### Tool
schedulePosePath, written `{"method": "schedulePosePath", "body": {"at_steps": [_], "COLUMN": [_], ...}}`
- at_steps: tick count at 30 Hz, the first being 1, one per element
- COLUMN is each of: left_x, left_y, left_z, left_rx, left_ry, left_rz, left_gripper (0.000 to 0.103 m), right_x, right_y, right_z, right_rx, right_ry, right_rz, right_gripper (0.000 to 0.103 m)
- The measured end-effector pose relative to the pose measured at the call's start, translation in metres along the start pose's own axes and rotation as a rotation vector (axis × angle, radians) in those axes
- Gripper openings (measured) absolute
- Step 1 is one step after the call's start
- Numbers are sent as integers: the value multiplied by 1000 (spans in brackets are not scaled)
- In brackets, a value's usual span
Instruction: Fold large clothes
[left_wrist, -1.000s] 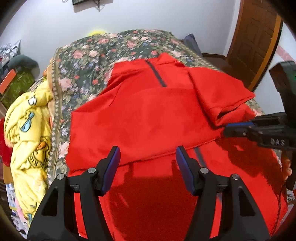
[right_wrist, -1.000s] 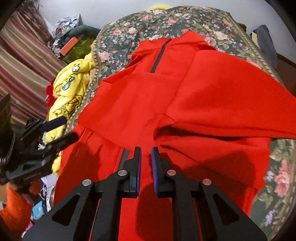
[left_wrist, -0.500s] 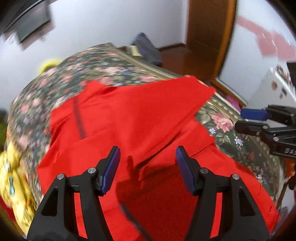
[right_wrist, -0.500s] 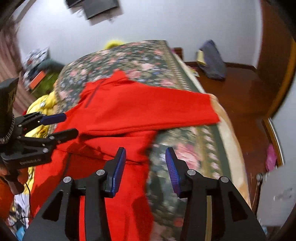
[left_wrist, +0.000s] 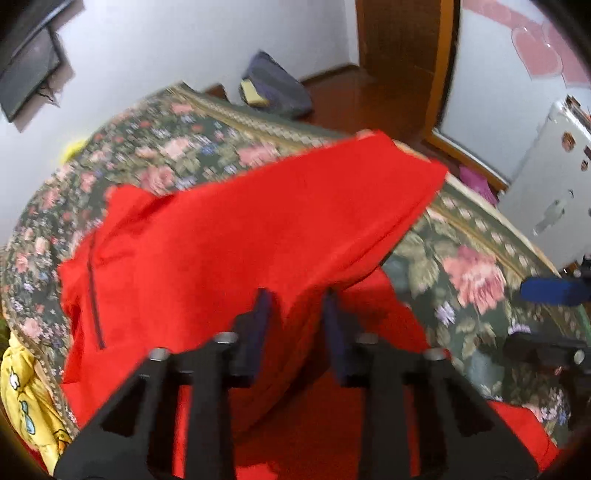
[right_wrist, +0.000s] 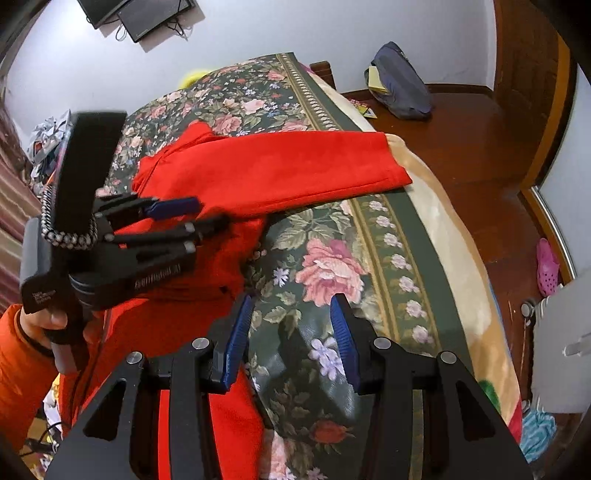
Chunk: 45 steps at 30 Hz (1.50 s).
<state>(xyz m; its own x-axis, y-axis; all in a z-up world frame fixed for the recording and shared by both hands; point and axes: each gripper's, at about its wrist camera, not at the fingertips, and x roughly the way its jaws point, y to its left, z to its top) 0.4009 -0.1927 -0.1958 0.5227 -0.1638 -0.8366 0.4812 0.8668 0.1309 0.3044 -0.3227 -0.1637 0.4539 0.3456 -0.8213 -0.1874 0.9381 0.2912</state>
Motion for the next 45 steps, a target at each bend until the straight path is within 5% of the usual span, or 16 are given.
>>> {"method": "schedulePosePath", "body": {"at_steps": [1,13,17,21,26,29,33,38,45], "left_x": [-3,-116,-113,-83,-56,-57,-77,-98,-53], "left_y": [5,105,139,156,160,153,137,108,58], "left_z": [1,-24,-67,-117,-161,-166,-155,-128,-92], "left_rx": [-16,-264,-327,-362,-379,-337,-247,-141,16], "left_ry": [-11,-234,-172,-26,96,103,54,-33,20], "left_rz": [-3,29,93,102,113,168,222,171,86], "left_gripper": [5,4,4,4,17,33,40,53,53], "right_x": [1,40,56,57,56,58,61,62,62], "right_y": [3,40,41,40,44,48,51,53,56], "right_z": [2,23,16,10,7,7,6,6,3], "right_rx": [-3,-102,-106,-103,-119,-135,-150,-160,-164], "right_ry": [-2,57,108,105,107,105,99,93,83], "right_rz": [8,22,9,12,0,-9,-21,-26,-24], "right_gripper": [41,41,41,43,46,49,52,55,58]}}
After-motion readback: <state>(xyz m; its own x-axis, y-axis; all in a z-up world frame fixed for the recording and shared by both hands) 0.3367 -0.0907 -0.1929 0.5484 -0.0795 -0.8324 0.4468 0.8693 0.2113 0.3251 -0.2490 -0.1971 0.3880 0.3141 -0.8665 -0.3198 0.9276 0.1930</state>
